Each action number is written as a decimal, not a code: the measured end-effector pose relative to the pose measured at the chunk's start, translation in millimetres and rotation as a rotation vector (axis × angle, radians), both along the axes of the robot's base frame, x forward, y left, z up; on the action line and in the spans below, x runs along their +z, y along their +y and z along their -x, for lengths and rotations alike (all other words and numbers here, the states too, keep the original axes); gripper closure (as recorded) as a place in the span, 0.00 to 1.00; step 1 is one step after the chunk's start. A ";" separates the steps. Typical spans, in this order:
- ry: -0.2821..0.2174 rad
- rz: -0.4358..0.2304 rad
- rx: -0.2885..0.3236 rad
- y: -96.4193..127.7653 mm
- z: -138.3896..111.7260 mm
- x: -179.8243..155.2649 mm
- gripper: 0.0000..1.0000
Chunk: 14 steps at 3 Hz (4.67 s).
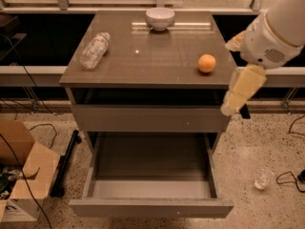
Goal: Place orange into middle drawer
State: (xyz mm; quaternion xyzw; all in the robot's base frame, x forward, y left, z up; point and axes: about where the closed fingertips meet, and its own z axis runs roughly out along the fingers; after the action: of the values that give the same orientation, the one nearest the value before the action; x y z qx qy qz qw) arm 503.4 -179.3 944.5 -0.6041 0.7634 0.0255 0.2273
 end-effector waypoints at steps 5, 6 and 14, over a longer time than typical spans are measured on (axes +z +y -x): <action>-0.011 -0.109 0.024 36.1 -195.7 -65.1 0.00; 0.013 -0.097 -0.006 31.3 -218.4 -83.3 0.00; 0.017 -0.215 0.129 36.2 -118.1 -53.9 1.00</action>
Offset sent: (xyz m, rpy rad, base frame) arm 0.1287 0.0590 -0.0293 0.1950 -0.0594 0.1130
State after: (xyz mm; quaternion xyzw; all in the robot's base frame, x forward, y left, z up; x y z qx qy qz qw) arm 621.4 -143.1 890.6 -0.6240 0.7176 0.1267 0.2822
